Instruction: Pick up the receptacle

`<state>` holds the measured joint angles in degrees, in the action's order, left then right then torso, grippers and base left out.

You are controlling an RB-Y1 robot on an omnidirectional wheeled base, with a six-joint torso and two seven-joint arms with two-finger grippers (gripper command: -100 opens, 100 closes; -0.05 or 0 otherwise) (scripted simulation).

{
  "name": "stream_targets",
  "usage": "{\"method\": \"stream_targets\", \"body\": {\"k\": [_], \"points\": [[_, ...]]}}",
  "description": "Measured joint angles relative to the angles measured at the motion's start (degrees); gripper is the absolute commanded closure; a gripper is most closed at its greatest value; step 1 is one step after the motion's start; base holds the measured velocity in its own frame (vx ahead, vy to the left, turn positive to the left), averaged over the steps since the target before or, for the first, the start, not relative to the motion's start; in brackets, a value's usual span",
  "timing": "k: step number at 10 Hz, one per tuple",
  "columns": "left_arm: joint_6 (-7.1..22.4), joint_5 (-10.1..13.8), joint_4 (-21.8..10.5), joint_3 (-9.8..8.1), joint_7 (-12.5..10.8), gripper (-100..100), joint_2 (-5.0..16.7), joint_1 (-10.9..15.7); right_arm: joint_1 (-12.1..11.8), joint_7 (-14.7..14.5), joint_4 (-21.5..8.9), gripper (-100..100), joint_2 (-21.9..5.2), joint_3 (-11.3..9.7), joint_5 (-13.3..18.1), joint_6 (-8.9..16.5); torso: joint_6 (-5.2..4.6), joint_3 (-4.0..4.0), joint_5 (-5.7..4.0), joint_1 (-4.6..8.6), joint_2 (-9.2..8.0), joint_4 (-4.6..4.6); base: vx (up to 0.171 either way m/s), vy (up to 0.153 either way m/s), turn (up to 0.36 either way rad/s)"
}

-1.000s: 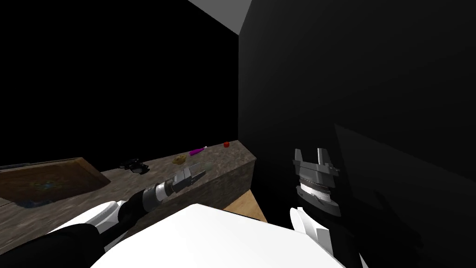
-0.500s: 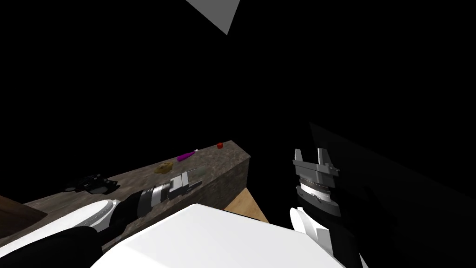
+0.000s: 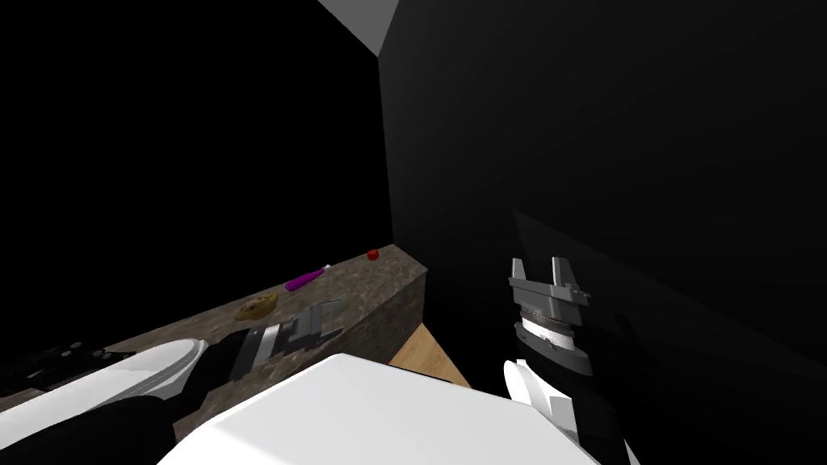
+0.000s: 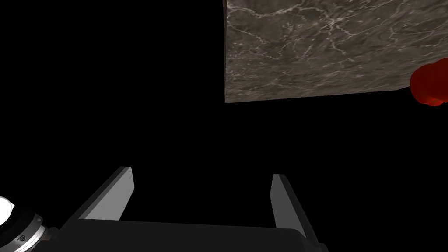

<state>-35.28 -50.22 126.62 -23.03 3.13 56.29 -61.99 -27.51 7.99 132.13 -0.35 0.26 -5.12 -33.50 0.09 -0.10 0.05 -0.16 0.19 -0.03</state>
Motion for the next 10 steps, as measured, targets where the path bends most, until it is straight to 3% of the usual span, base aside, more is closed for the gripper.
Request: {"method": "stream_targets", "body": {"k": [7, 9, 10], "points": [[-0.07, -10.76, -5.72, -0.50, 3.70, -100, 11.38, -5.82, 0.00, 0.00, 0.00, 0, 0.00, 0.00, 0.00, 0.00, -0.01, -0.03, -0.01, 0.02, 0.04, -0.01, -0.018, 0.031, -0.268], [1.06, -14.43, -6.91, 0.70, 4.01, -100, 15.16, -6.70, 0.00, 0.00, 0.00, 0, 0.00, 0.00, 0.00, 0.00, -0.01, -0.03, -0.01, 0.03, 0.05, -0.01, -0.026, 0.033, -0.337], [0.52, -15.74, -10.14, 1.62, 5.72, -100, 17.15, -6.35, 0.00, 0.00, 0.00, 0, 0.00, 0.00, 0.00, 0.00, 0.00, -0.02, 0.01, -0.04, 0.03, -0.01, -0.022, 0.035, -0.262]]}}
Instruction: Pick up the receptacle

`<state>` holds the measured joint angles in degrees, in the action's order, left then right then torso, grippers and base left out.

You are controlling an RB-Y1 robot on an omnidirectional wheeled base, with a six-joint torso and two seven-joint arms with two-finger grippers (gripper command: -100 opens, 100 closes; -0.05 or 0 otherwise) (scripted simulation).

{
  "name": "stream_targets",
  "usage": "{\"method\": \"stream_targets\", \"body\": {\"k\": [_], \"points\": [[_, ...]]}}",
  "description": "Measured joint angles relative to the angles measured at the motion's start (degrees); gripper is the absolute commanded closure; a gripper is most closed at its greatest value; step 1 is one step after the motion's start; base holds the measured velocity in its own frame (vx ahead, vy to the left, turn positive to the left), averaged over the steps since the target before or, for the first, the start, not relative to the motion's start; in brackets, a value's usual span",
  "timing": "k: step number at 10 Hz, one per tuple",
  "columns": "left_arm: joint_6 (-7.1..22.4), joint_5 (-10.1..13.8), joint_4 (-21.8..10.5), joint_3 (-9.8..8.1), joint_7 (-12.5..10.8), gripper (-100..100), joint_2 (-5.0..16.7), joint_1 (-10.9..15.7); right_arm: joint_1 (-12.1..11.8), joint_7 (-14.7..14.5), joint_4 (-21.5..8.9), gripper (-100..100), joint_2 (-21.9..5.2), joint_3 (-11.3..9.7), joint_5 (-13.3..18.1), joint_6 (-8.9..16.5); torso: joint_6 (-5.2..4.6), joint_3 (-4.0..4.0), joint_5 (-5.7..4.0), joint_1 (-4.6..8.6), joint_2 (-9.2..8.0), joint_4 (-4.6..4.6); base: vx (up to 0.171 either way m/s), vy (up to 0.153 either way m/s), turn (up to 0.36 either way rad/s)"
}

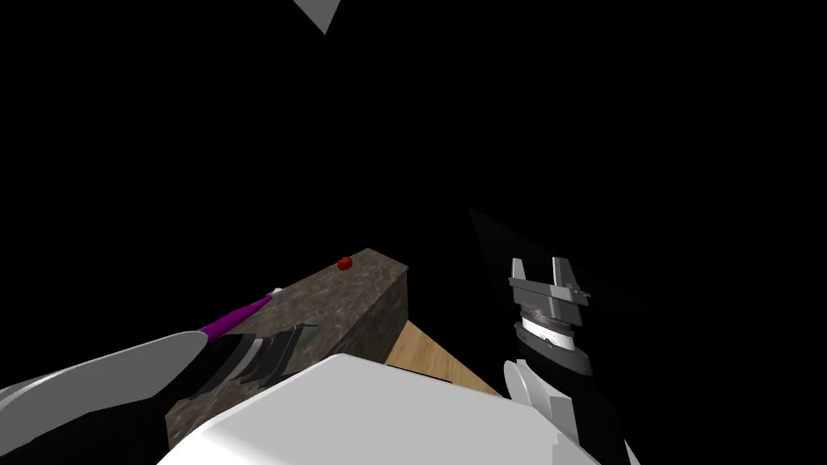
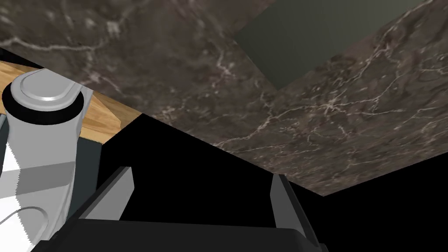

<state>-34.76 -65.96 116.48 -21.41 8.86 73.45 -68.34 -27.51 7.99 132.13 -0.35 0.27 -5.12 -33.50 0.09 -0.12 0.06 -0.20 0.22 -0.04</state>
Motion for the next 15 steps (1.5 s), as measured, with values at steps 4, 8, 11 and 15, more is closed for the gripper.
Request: {"method": "stream_targets", "body": {"k": [4, 8, 11, 15], "points": [[-0.51, -4.18, -1.47, -1.40, 2.10, -100, 4.49, -3.69, -0.01, 0.00, 0.00, 0, 0.00, 0.00, 0.00, 0.00, 0.06, -0.03, -0.03, 0.12, 0.06, 0.00, -0.011, 0.016, -0.190], [1.09, -9.94, -5.34, 1.51, 4.16, -100, 11.04, -5.44, -0.01, 0.00, 0.00, 0, 0.00, 0.00, 0.00, 0.00, 0.02, -0.03, -0.02, 0.08, 0.06, -0.01, -0.018, 0.023, -0.302], [1.19, -13.94, -7.54, 1.07, 6.43, -100, 14.58, -8.63, -0.02, 0.00, 0.00, 0, 0.00, 0.01, 0.00, 0.00, 0.08, -0.03, -0.03, 0.13, 0.07, 0.00, -0.008, 0.017, -0.142], [2.50, -17.93, -9.86, 3.47, 7.45, 0, 18.93, -9.89, -0.03, 0.00, 0.00, 0, 0.00, 0.01, 0.00, 0.00, 0.13, -0.05, -0.03, 0.16, 0.11, -0.01, -0.001, 0.010, -0.122]]}}
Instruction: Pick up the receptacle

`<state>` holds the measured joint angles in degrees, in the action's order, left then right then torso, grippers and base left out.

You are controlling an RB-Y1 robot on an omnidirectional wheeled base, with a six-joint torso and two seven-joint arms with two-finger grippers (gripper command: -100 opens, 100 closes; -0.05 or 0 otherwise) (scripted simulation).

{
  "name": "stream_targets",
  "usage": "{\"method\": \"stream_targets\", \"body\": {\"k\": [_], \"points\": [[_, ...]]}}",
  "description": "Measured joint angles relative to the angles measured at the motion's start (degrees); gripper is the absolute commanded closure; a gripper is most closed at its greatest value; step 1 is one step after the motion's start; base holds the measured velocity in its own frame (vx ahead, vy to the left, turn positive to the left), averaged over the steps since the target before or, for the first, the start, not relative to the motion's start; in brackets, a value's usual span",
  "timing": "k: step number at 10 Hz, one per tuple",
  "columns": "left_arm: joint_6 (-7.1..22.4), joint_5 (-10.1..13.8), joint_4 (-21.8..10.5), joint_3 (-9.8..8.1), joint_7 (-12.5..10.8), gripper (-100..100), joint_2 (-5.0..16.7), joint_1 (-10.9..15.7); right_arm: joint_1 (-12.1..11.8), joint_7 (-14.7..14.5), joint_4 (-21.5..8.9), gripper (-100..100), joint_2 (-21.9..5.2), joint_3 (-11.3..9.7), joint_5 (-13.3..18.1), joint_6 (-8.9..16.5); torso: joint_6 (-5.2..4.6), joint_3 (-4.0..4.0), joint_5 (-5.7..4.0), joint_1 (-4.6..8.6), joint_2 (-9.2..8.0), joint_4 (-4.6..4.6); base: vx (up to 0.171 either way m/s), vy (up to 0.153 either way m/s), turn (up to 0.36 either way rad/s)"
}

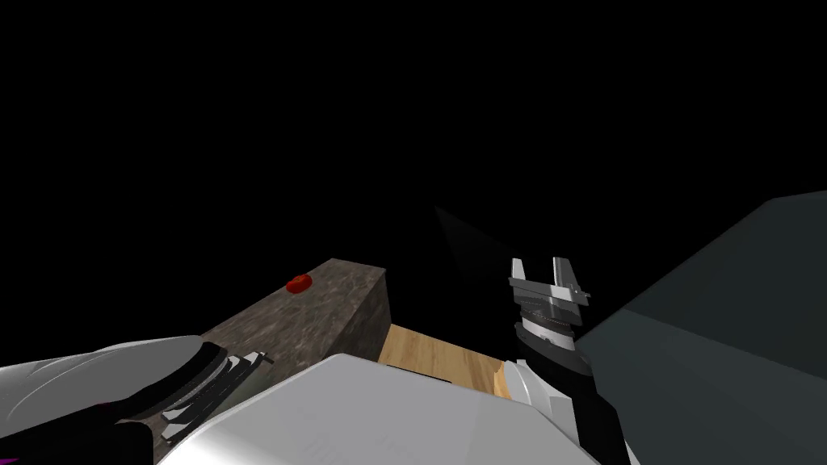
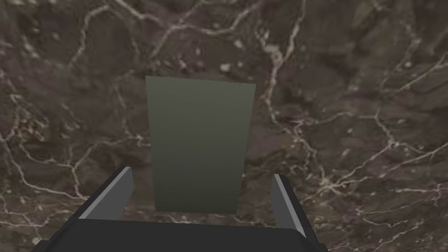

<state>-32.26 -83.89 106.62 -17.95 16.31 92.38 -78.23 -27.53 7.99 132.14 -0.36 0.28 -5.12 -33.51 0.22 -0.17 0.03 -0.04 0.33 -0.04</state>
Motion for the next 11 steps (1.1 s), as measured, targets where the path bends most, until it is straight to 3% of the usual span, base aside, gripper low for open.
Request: {"method": "stream_targets", "body": {"k": [1, 2, 7, 8, 11], "points": [[-0.01, 0.02, 0.00, 0.00, 0.00, -100, -0.01, 0.01, 0.00, 0.00, 0.00, 0, 0.00, 0.00, 0.00, 0.00, -0.01, 0.01, -0.01, 0.03, -0.01, 0.00, 0.013, 0.000, -0.073], [0.35, -0.24, -0.04, 0.48, 0.14, -100, -0.59, -0.06, 0.00, 0.00, 0.00, 0, 0.00, 0.00, 0.00, 0.00, -0.01, -0.01, -0.01, 0.04, 0.02, 0.00, 0.020, 0.001, -0.077], [4.65, -1.72, -1.08, 6.82, 1.80, -100, -3.84, 1.21, 0.00, 0.00, 0.00, 0, 0.00, 0.00, 0.00, 0.00, -0.02, -0.04, 0.09, -0.01, 0.07, -0.01, 0.022, 0.004, -0.062], [4.81, -1.77, -1.10, 6.95, 1.82, 100, -3.88, 1.22, 0.00, 0.00, 0.00, 0, 0.00, 0.00, 0.00, 0.00, -0.02, -0.03, 0.14, -0.07, 0.05, 0.00, 0.000, 0.000, 0.000], [4.84, -1.78, -1.12, 6.92, 1.84, 100, -3.89, 1.20, 0.00, 0.00, 0.00, 0, 0.00, 0.00, 0.00, 0.00, -0.09, -0.08, 0.25, -0.19, 0.12, -0.03, 0.000, 0.000, 0.000]]}}
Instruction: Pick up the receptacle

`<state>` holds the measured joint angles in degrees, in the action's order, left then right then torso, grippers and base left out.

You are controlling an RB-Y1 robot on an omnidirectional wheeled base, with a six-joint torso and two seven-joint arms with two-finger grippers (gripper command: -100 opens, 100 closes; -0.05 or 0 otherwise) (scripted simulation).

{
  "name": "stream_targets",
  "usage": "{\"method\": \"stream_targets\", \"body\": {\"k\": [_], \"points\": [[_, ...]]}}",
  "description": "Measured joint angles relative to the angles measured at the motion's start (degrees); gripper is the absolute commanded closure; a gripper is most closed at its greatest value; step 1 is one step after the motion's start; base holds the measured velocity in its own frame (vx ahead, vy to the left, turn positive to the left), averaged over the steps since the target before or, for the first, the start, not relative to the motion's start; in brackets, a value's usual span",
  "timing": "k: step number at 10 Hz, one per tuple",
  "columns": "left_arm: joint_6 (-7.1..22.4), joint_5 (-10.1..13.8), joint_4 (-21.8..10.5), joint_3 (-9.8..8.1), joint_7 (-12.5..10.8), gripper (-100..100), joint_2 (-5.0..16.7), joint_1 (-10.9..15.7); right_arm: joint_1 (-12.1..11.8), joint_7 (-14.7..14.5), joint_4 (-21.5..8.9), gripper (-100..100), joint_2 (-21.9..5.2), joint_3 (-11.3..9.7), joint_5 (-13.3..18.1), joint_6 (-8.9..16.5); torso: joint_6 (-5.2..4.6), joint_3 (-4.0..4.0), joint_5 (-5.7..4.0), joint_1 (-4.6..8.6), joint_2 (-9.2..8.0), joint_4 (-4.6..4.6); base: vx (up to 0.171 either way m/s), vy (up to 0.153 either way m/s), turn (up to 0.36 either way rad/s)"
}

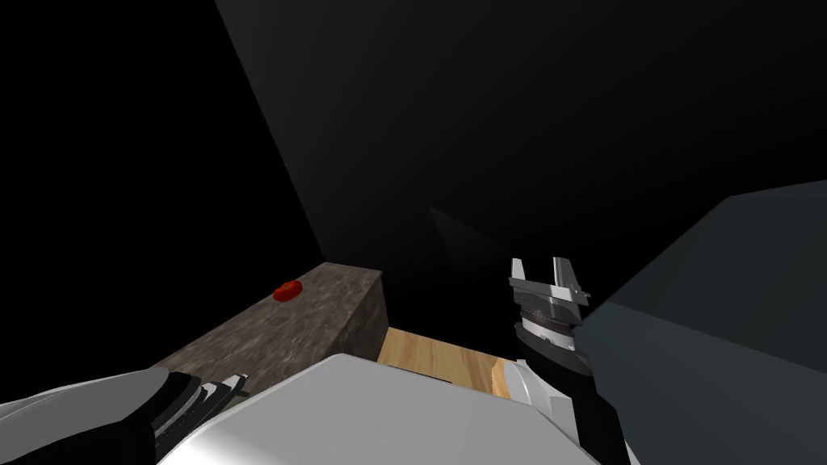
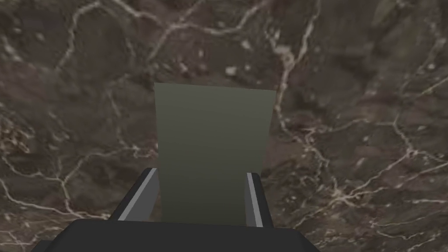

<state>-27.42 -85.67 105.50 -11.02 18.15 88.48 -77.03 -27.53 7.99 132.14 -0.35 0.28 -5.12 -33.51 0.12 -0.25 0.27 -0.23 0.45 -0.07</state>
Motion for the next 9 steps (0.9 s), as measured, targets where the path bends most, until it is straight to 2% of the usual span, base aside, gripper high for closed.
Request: {"method": "stream_targets", "body": {"k": [1, 2, 3, 5, 8, 9], "points": [[0.01, -0.01, 0.00, -0.01, 0.01, 100, 0.00, 0.00, 0.00, 0.00, 0.00, 0, 0.00, 0.00, 0.00, 0.00, -0.02, -0.03, 0.03, -0.03, 0.05, -0.02, 0.000, 0.000, 0.000], [0.03, -0.01, -0.01, -0.02, 0.02, 0, -0.01, 0.00, 0.00, 0.00, 0.00, 0, 0.00, 0.00, 0.00, 0.00, -0.03, -0.06, 0.07, -0.06, 0.09, -0.04, 0.000, 0.000, 0.000], [0.04, -0.01, -0.01, -0.03, 0.02, 100, 0.00, 0.01, 0.00, 0.00, 0.00, 0, 0.00, 0.00, 0.00, 0.00, -0.03, -0.08, 0.08, -0.08, 0.12, -0.05, -0.014, -0.001, 0.089], [-1.50, 0.85, 0.14, -2.16, -0.13, 100, 1.05, -0.24, 0.00, 0.00, 0.00, 0, 0.00, 0.00, 0.00, 0.00, -0.02, -0.08, 0.07, -0.06, 0.10, -0.06, -0.025, -0.008, 0.088], [-4.18, 1.63, 0.99, -6.23, -1.54, 100, 3.37, -1.12, 0.00, 0.00, 0.00, 0, 0.00, 0.00, 0.00, 0.00, -0.03, -0.09, 0.07, -0.06, 0.11, -0.08, -0.021, -0.003, 0.058], [-4.40, 1.68, 1.00, -6.41, -1.64, 0, 3.46, -1.11, 0.00, 0.00, 0.00, 0, 0.00, 0.00, 0.00, 0.00, -0.03, -0.12, 0.09, -0.08, 0.14, -0.10, 0.000, 0.000, 0.000]]}}
